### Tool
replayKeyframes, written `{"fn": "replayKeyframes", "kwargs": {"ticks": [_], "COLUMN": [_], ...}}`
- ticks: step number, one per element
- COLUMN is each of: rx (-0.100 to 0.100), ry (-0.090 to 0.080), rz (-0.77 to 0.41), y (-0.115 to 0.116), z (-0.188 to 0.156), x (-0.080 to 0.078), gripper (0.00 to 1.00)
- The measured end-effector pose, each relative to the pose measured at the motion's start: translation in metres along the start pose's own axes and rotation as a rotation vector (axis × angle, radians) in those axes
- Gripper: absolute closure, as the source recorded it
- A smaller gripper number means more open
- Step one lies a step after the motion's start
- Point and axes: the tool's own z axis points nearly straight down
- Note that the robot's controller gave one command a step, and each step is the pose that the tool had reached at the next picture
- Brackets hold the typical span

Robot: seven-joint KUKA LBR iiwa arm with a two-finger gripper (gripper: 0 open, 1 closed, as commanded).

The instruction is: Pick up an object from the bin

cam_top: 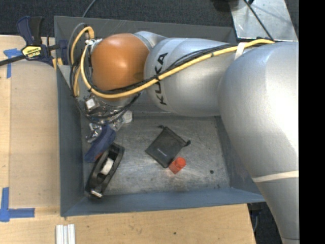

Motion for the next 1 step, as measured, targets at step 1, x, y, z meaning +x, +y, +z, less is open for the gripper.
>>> {"fn": "replayKeyframes", "kwargs": {"ticks": [1], "rx": [-0.005], "ry": [0.004], "rz": [-0.029], "y": [0.0103], "z": [-0.1725], "x": [0.0155], "gripper": [1.0]}}
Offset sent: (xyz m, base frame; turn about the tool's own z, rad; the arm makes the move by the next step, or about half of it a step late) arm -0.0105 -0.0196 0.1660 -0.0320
